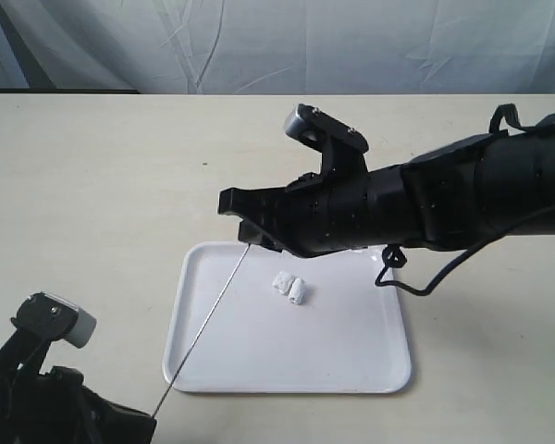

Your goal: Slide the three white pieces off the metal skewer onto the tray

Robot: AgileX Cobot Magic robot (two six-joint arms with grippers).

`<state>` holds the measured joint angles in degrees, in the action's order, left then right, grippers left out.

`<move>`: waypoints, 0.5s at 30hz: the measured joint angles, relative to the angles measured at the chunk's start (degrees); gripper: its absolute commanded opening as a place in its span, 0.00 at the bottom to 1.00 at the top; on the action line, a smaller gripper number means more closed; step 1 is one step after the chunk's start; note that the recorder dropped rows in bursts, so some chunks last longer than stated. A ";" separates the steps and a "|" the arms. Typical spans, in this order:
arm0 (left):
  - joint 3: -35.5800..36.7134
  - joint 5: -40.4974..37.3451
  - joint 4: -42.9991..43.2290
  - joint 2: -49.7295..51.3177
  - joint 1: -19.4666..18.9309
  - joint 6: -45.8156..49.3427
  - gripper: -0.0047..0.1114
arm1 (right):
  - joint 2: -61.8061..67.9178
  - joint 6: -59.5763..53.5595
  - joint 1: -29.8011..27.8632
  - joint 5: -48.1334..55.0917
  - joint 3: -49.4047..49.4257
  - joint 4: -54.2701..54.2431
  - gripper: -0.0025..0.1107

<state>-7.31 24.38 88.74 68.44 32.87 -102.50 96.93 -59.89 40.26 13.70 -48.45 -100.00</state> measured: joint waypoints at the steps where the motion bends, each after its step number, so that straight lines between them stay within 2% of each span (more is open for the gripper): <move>1: 0.51 0.00 0.00 -0.29 0.00 -0.33 0.04 | 0.00 0.00 0.00 -0.75 -0.33 0.00 0.13; 8: 3.42 -0.07 -0.41 -2.83 0.00 -1.63 0.04 | 0.00 -0.25 -0.65 -10.92 -3.23 0.00 0.13; 15: 3.63 -2.29 -1.94 -5.67 0.00 -1.84 0.04 | 0.00 -0.25 -0.65 -12.22 -3.40 0.00 0.13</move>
<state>-3.68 22.10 86.80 62.77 32.87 -104.35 96.93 -60.14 39.61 1.48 -51.85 -100.00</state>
